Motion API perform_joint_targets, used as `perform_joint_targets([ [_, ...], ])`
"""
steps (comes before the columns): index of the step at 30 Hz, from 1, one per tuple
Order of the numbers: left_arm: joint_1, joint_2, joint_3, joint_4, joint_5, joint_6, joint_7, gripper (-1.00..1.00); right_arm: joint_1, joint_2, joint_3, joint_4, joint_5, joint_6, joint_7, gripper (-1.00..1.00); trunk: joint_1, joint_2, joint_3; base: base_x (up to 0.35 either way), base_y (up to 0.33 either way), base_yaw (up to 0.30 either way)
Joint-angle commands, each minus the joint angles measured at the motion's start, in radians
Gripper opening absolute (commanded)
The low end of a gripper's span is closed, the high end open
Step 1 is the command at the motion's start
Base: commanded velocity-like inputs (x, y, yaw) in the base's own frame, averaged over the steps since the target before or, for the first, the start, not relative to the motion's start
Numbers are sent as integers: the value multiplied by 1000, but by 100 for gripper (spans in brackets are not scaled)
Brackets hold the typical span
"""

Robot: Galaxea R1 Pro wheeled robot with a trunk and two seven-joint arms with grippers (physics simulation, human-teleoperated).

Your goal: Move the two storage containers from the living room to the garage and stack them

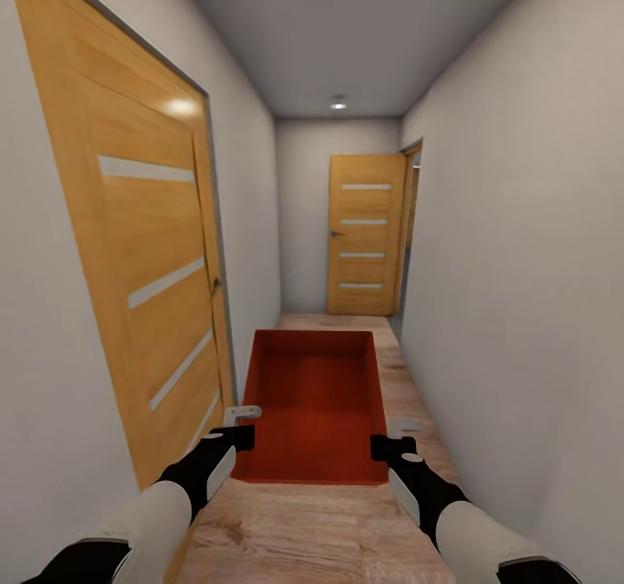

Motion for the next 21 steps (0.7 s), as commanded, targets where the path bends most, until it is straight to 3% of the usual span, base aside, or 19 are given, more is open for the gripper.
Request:
perform_joint_targets([
  [1, 0, 9, 28, -16, -19, -25, 11, -100, 0, -5, -16, 2, -10, -1, -9, -100, 1, -1, 0, 323, 0, 0],
  [21, 0, 10, 28, -16, -19, -24, 10, -100, 0, -5, -16, 2, -10, -1, -9, -100, 1, -1, 0, 323, 0, 0],
])
